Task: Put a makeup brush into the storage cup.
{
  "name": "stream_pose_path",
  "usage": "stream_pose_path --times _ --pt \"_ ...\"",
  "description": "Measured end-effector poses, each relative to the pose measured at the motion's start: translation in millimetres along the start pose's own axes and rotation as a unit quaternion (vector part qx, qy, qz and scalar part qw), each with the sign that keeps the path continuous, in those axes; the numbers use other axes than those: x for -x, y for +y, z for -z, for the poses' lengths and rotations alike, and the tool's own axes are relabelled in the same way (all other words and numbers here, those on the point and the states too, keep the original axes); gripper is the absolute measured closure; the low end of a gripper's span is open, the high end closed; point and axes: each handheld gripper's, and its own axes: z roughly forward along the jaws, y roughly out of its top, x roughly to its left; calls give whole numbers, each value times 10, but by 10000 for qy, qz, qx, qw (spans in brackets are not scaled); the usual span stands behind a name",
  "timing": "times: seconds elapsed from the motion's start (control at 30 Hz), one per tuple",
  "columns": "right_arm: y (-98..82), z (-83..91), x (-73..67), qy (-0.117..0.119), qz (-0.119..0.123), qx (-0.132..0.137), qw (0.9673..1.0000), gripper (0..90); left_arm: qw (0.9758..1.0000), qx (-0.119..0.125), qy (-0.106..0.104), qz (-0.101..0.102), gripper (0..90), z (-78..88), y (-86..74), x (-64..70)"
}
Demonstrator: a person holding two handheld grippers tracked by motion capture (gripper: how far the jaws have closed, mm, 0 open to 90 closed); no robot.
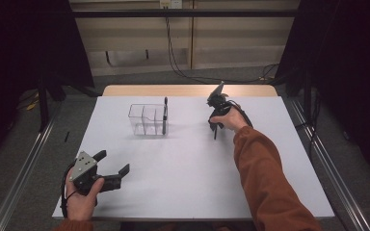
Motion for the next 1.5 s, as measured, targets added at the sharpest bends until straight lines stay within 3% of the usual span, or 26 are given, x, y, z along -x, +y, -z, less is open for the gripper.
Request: stream_pose_path --times 0.17,0.3,0.6,1.23,1.5 --pt "-9 5 2 19 5 10 10000 482 10000 4 11 22 29 -3 -3 0" --pt "-10 20 -20 44 16 -46 10000 599 10000 -12 5 16 29 7 -5 0" --pt "-20 33 -57 41 -77 -217 9997 711 10000 -19 2 -3 29 9 -5 0" --pt "-52 38 -31 185 -205 -274 9992 866 10000 -55 27 33 29 5 -14 -10" --pt "-73 41 -33 164 -165 -180 9996 868 10000 -66 28 43 29 -5 -15 -12"
